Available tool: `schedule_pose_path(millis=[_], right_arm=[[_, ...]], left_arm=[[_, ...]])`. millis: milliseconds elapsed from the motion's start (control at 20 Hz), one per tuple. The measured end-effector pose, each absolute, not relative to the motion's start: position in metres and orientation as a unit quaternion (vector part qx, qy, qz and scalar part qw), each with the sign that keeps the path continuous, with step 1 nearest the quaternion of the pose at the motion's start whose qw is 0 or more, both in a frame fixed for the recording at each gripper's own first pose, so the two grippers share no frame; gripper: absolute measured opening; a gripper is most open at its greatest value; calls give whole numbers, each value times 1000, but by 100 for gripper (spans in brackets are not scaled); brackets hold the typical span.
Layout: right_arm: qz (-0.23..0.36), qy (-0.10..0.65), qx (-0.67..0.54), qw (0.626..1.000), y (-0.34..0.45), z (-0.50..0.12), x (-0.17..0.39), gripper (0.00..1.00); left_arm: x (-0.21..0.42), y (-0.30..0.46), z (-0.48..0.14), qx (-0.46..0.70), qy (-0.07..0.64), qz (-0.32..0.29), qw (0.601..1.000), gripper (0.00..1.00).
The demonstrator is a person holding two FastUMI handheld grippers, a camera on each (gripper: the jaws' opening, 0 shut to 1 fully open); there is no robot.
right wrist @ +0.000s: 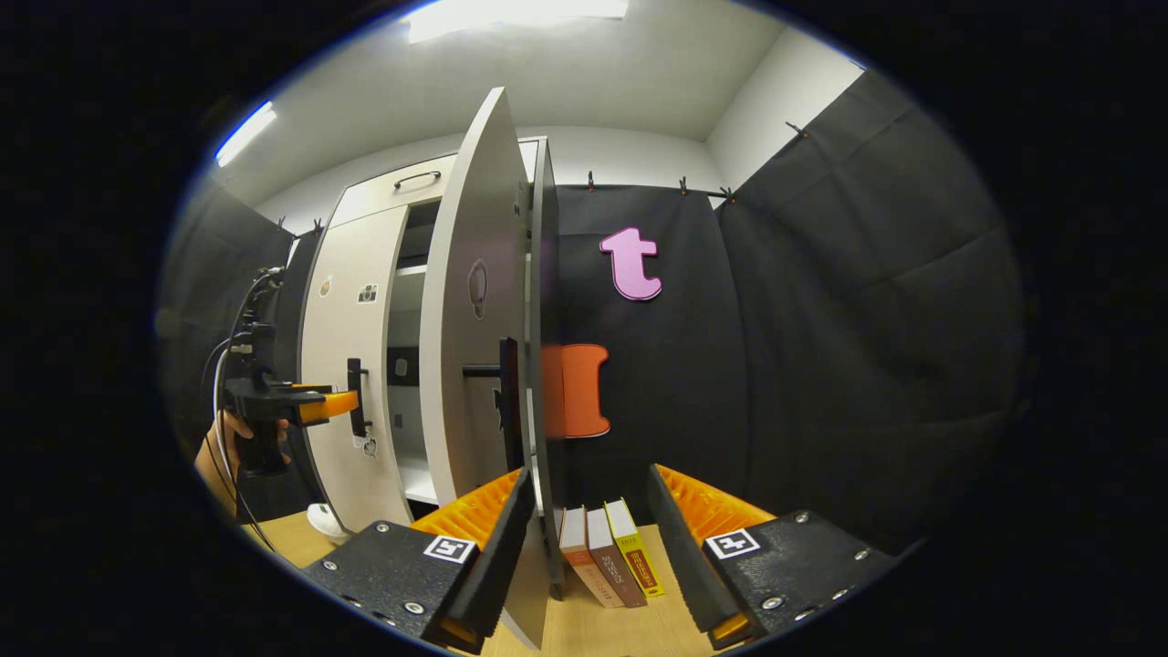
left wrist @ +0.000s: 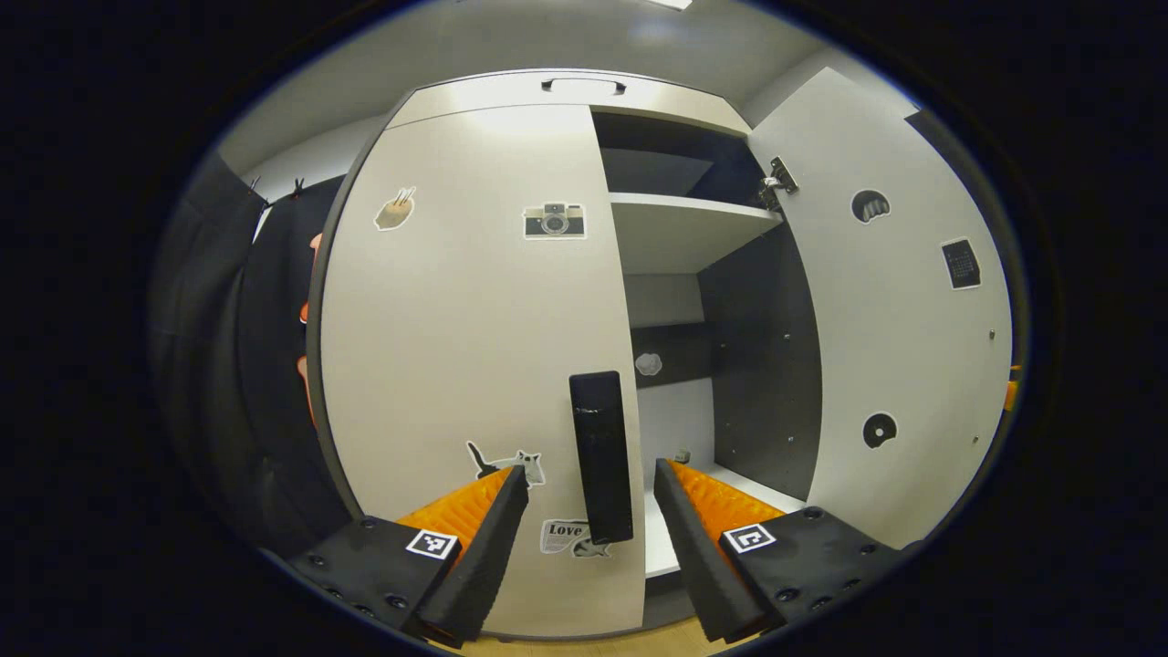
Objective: Open the right door of the double-door shoe cabinet with the right hand, and open the left door with the left hand.
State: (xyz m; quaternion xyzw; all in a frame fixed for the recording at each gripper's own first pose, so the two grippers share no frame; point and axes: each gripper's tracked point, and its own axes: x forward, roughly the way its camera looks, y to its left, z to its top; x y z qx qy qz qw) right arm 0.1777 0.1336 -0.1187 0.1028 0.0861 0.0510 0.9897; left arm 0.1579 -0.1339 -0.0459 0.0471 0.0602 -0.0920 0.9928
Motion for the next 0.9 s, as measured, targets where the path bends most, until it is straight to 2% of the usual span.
schedule_pose_path(millis=[150, 300, 400, 450, 500, 700, 850, 900], right_arm=[[53, 89, 87, 991, 130, -123, 176, 78], [69, 95, 92, 989, 136, -126, 174, 81], [71, 100, 90, 988, 137, -129, 173, 83], [72, 103, 87, 988, 136, -131, 172, 83], [72, 104, 83, 988, 135, -132, 172, 84], [66, 110, 82, 988, 133, -134, 172, 85], [61, 114, 87, 988, 132, -134, 169, 85], [58, 116, 84, 988, 130, -134, 167, 86]], left_arm=[[178, -129, -53, 54, 64, -65, 994, 90], [187, -131, -63, 36, 82, -64, 994, 90], [191, -131, -66, 32, 87, -58, 994, 88], [192, -131, -67, 32, 89, -54, 994, 84], [193, -131, -66, 32, 86, -53, 994, 88], [194, -135, -66, 31, 93, -44, 994, 87], [192, -152, -68, 18, 97, -67, 993, 64], [196, -153, -71, 17, 100, -69, 993, 48]])
